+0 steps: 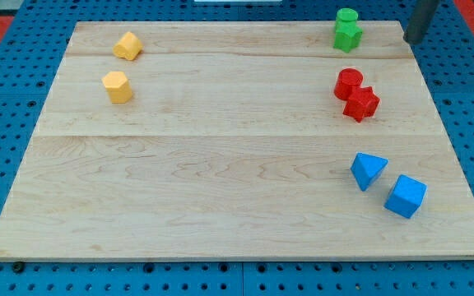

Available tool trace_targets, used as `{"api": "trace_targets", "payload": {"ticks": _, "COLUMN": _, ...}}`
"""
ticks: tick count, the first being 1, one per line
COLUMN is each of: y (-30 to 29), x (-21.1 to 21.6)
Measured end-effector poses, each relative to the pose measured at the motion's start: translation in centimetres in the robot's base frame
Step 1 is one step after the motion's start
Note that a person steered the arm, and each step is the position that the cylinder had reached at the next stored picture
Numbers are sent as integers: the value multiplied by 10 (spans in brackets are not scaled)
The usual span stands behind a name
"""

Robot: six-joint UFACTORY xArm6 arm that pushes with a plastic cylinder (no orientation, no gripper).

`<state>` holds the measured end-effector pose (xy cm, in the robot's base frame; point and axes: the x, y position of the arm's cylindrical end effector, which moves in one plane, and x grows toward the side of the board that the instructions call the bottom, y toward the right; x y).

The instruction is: Separate green star from green circle

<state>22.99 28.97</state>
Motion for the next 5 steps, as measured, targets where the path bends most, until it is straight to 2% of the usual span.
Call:
{"api": "trace_targets", "payload": {"ticks": 2, "y": -85, "x": 3}}
{"api": "trace_targets", "payload": {"ticks": 4, "y": -195, "x": 13}}
{"api": "trace_targets", "payload": {"ticks": 5, "y": -225, "x": 27}}
